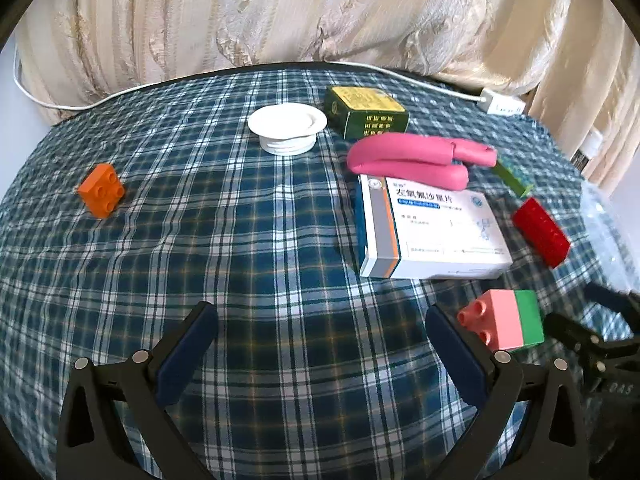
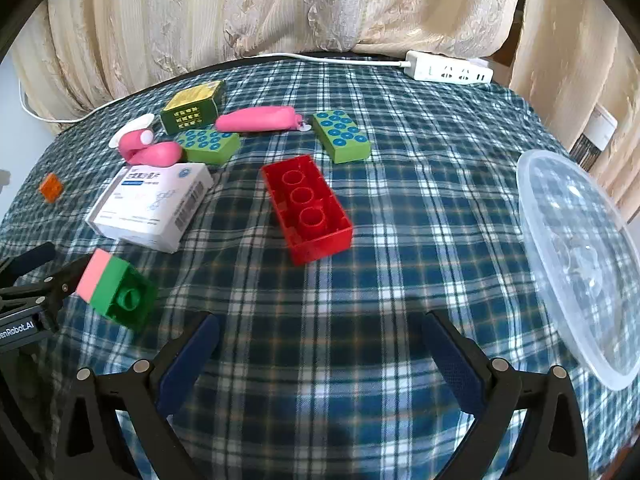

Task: Organize objects
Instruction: 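Close the right gripper on the pink-and-green stacked block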

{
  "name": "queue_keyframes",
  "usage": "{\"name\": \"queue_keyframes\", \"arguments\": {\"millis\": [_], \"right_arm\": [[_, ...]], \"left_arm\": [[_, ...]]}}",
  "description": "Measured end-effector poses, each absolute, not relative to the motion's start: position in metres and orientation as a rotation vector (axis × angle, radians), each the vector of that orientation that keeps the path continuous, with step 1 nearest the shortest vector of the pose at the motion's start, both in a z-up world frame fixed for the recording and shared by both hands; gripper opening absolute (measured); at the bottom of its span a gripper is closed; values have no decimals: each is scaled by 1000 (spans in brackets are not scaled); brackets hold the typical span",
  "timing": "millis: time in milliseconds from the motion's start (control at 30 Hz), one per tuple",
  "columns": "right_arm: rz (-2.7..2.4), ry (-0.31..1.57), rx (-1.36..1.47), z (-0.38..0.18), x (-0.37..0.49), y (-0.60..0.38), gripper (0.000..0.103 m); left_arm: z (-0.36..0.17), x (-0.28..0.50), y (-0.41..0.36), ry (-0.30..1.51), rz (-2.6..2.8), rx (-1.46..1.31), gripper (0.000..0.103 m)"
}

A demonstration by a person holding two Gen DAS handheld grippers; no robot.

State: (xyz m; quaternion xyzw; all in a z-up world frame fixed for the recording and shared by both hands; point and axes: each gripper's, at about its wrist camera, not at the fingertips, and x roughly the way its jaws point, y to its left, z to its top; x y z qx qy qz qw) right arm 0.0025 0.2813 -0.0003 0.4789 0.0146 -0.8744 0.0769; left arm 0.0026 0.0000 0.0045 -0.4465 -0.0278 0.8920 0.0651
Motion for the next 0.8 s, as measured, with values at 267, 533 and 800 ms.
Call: {"name": "queue_keyframes", "arguments": {"millis": [267, 533, 800], "right_arm": [[-2519, -31, 1324, 12, 15, 258, 102], [-2423, -16, 1265, 18, 15, 224, 89], [-2358, 2, 1259, 15, 12, 203, 73]], "left_arm": [[11, 8, -19, -122, 2762, -1338, 98], [22, 12, -32, -94, 2828, -1306, 98], [24, 13, -44, -119, 2860, -1331, 98]]}}
